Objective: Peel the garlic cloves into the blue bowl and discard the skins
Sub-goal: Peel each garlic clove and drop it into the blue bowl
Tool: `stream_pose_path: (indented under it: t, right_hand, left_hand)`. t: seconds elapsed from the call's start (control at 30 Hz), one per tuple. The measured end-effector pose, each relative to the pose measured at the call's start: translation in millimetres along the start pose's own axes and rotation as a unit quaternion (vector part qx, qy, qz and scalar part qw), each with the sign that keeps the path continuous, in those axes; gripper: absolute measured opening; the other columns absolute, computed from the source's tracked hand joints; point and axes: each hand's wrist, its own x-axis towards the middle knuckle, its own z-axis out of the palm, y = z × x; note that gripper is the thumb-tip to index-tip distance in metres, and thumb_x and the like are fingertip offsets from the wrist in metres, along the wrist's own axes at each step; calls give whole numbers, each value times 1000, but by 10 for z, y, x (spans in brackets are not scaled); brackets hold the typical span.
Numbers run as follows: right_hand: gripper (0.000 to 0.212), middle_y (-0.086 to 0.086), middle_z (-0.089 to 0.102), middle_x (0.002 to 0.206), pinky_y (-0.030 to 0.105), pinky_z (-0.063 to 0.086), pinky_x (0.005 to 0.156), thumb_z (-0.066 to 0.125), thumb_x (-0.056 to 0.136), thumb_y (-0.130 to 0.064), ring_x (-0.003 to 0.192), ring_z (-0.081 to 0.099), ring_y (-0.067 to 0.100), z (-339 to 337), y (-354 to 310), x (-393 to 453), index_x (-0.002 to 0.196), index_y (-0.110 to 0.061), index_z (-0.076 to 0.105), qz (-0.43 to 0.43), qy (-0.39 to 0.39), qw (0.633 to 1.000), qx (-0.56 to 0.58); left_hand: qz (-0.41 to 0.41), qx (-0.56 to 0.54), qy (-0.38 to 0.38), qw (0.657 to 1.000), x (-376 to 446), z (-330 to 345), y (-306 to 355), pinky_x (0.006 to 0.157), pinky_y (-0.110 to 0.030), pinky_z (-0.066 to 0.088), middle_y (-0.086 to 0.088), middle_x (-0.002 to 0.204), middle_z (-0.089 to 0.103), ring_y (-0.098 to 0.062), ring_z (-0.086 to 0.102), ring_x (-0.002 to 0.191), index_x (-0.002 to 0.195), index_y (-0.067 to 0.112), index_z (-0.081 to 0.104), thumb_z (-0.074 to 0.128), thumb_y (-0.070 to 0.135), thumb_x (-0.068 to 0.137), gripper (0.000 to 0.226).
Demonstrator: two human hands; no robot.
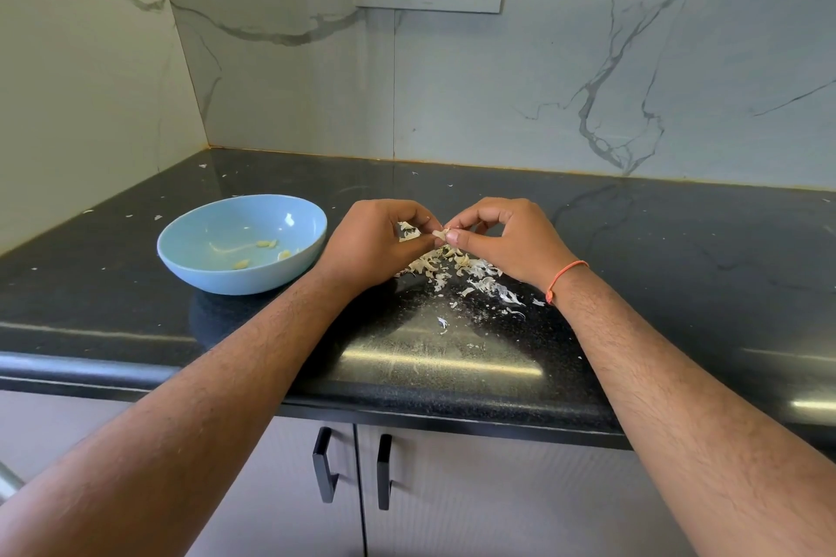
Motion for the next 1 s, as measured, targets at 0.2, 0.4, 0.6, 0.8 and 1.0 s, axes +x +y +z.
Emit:
stream_pose_path:
  t: [0.2,0.4,0.6,0.8,1.0]
  right_hand:
    - [2,-11,77,82,35,60,79,81,89,-30,77,71,14,-16,-22,-14,87,-31,80,16,20,1000,1]
    - [7,-6,76,79,31,57,71,79,90,-27,73,69,21,-30,-25,-21,83,-27,79,39,42,998,23]
    - [7,-6,76,81,30,57,71,80,90,-30,74,68,20,-24,-13,-22,84,-28,80,36,34,998,26]
    - [17,-11,77,89,19,53,70,83,87,-21,77,65,22,-49,64,-5,99,-32,81,43,17,999,9]
    - [28,-20,63,100,18,37,68,82,82,-54,76,56,-8,-304,125,-19,106,-41,77,90,-111,979,-149]
  left_hand:
    - [6,-8,26,1000,-2,6,29,51,-12,35,28,78,72,-2,53,51,91,34,81,79,46,92,12]
    - [-13,16,18,1000,2,-8,20,55,-8,34,38,71,65,6,56,58,97,32,81,76,35,96,7]
    - [-4,29,0,1000,-1,-7,-17,63,-9,35,29,89,68,10,57,70,106,36,82,75,20,91,22]
    - [-10,81,-1,997,3,7,-42,72,-20,44,24,100,71,6,57,82,108,39,79,67,48,94,21]
    - [-19,109,-139,984,3,43,-114,95,-32,49,7,116,65,-12,62,106,116,39,78,71,63,90,37]
